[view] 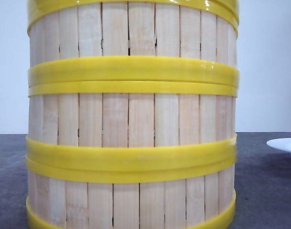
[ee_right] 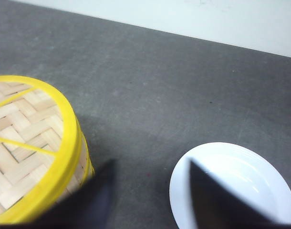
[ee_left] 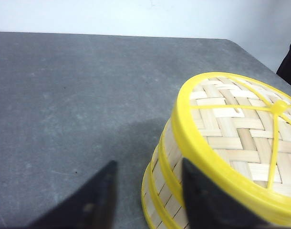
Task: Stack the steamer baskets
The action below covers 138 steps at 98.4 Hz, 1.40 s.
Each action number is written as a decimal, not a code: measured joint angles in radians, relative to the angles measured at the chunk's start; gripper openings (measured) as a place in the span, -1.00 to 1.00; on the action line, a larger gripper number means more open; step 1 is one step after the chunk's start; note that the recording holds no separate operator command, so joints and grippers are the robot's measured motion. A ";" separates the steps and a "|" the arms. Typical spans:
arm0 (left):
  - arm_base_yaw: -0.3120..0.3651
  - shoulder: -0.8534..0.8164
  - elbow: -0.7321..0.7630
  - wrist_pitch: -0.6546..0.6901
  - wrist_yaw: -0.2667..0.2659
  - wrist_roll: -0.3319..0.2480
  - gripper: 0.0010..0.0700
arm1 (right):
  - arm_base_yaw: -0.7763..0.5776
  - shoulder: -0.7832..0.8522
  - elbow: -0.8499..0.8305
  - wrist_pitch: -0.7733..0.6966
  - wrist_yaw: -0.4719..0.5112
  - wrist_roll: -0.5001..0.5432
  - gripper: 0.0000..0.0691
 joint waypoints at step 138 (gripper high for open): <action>0.312 -0.076 -0.262 0.284 -0.055 0.183 -0.94 | 0.000 0.003 0.000 0.001 0.000 0.000 -0.97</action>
